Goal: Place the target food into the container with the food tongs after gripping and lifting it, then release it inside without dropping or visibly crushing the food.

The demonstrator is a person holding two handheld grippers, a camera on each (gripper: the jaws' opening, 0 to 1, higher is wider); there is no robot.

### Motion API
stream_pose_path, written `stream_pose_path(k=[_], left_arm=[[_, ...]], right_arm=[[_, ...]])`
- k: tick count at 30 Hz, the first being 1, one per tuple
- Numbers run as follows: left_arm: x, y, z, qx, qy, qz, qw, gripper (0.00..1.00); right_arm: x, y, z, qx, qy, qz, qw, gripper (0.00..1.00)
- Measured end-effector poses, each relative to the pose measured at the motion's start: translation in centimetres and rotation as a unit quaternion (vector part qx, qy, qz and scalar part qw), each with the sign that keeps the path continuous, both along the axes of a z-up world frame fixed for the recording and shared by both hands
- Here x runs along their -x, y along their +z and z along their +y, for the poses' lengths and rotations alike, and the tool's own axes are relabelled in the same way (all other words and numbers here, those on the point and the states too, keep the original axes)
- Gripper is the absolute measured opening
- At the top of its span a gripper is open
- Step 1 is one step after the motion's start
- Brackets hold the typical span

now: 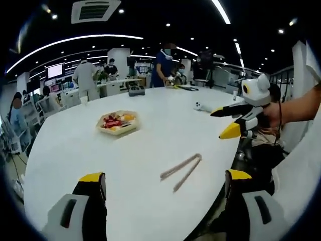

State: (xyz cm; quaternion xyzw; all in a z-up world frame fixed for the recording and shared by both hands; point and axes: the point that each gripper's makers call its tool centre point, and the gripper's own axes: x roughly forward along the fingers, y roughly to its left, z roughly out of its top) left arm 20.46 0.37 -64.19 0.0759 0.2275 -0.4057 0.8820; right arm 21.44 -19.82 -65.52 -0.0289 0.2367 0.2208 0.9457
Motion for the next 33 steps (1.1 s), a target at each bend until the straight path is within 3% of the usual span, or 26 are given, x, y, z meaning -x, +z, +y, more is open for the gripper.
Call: stream_pose_path(k=[8, 14, 16, 19, 28, 30, 31, 33], left_arm=[[-0.2, 1.5, -0.4, 0.022, 0.045, -0.018, 0.9986, 0.99], [0.1, 0.7, 0.4, 0.01, 0.061, -0.018, 0.9979, 0.99], [0.8, 0.2, 0.9, 0.006, 0.061, -0.007, 0.9981, 0.99], [1.5, 0.2, 1.8, -0.003, 0.049, -0.012, 0.9987, 0.99], [2.5, 0.8, 3.1, 0.014, 0.037, -0.022, 0.999, 0.99], [2.2, 0.3, 3.4, 0.008, 0.035, -0.026, 0.999, 0.99], [2.0, -0.5, 3.9, 0.0, 0.039, -0.019, 0.9991, 0.99], [2.2, -0.5, 3.9, 0.012, 0.042, -0.015, 0.9989, 0.99]], right_arm=[[0.1, 0.3, -1.7, 0.005, 0.028, 0.002, 0.9996, 0.9], [-0.2, -0.1, -2.2, -0.004, 0.011, 0.008, 0.9999, 0.89], [-0.2, -0.1, -1.7, -0.012, 0.008, 0.008, 0.9999, 0.89], [0.0, -0.6, -0.6, -0.017, 0.001, 0.01, 0.9998, 0.89], [1.9, -1.4, 2.0, -0.031, -0.016, 0.018, 0.9992, 0.89], [1.7, -1.4, 2.0, -0.024, -0.016, 0.006, 0.9996, 0.89], [1.9, -1.6, 1.8, -0.021, -0.017, 0.015, 0.9995, 0.89], [2.2, -1.6, 1.7, -0.012, -0.018, 0.012, 0.9997, 0.89]])
